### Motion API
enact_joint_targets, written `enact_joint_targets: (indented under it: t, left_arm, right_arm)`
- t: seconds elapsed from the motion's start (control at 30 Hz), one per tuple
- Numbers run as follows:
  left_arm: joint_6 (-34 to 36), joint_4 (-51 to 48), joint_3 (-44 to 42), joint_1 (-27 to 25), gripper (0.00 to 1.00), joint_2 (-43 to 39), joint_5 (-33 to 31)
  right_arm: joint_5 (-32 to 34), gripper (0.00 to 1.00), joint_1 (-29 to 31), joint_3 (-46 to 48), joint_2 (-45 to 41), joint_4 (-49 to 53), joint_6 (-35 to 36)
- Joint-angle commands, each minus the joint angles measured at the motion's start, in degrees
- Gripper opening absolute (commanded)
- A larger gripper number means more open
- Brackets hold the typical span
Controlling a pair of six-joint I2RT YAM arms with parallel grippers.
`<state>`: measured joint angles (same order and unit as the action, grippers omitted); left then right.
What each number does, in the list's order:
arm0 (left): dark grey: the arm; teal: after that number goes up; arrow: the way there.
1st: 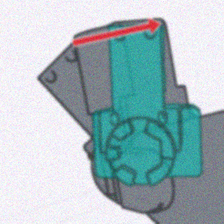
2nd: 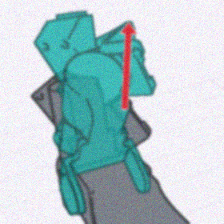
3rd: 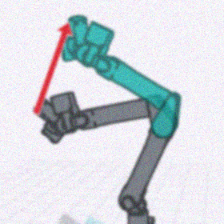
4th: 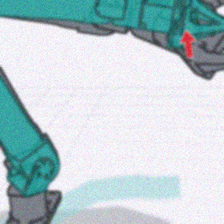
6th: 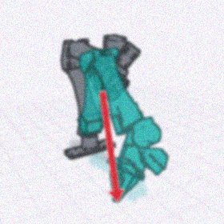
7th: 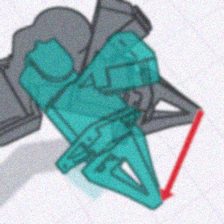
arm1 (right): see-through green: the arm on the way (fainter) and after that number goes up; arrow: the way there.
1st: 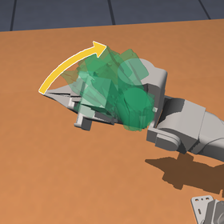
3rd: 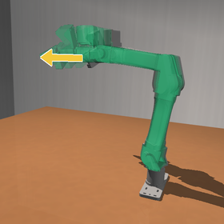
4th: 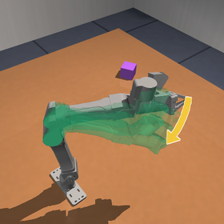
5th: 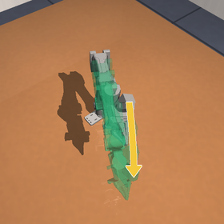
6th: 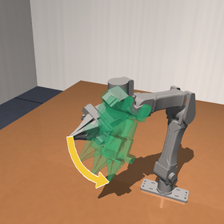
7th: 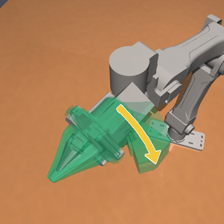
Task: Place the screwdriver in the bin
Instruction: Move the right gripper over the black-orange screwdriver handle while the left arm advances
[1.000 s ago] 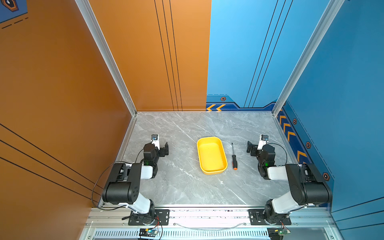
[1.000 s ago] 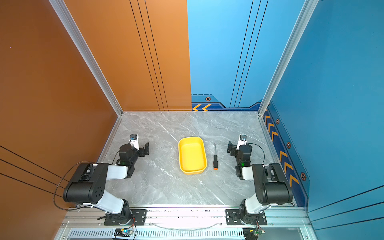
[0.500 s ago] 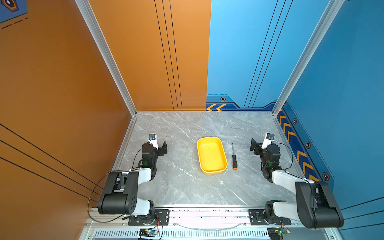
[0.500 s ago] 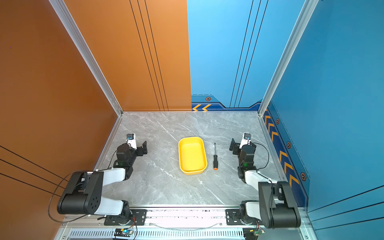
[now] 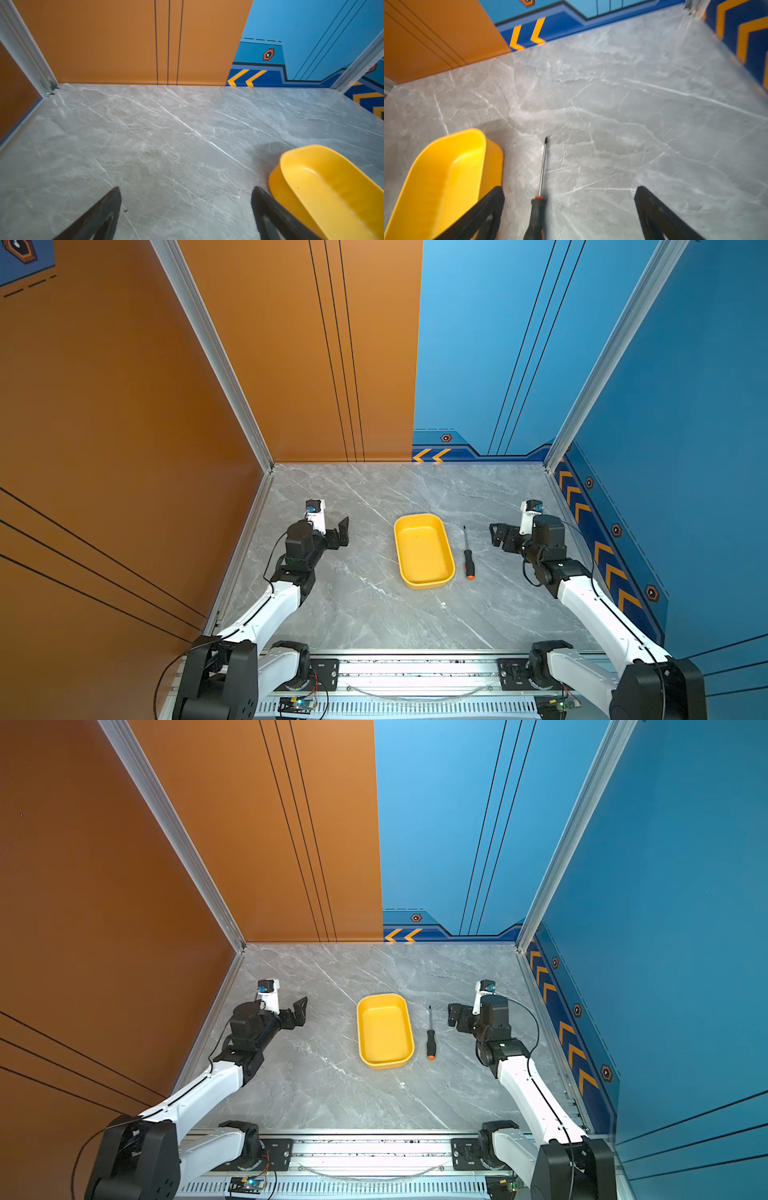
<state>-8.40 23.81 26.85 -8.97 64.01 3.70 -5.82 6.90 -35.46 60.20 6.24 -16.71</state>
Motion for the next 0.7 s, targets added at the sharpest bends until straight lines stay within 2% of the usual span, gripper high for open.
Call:
enact_joint_targets:
  t: [0.0,0.3,0.5,0.67]
  left_arm:
    - [-5.43,-8.27,-0.35,-2.76,0.98,-1.46,1.12]
    - [-9.92,-11.37,-1.62,-8.07,0.98,-0.85,0.42]
    - [-9.97,-12.57,-0.32,-8.55,0.98,1.43,1.37]
    - [-10.23,-12.60,0.48,-8.73,0.98,3.30,2.68]
  right_arm:
    - [-1.86,0.96,4.75,1.85,0.09,6.53,-4.17]
    - [3.60,0.93,14.72,7.82,3.68,0.90,-10.51]
    - [6.29,0.89,17.47,7.54,8.31,-0.29,-10.96]
    - [9.50,0.81,18.32,5.97,10.54,0.65,-10.84]
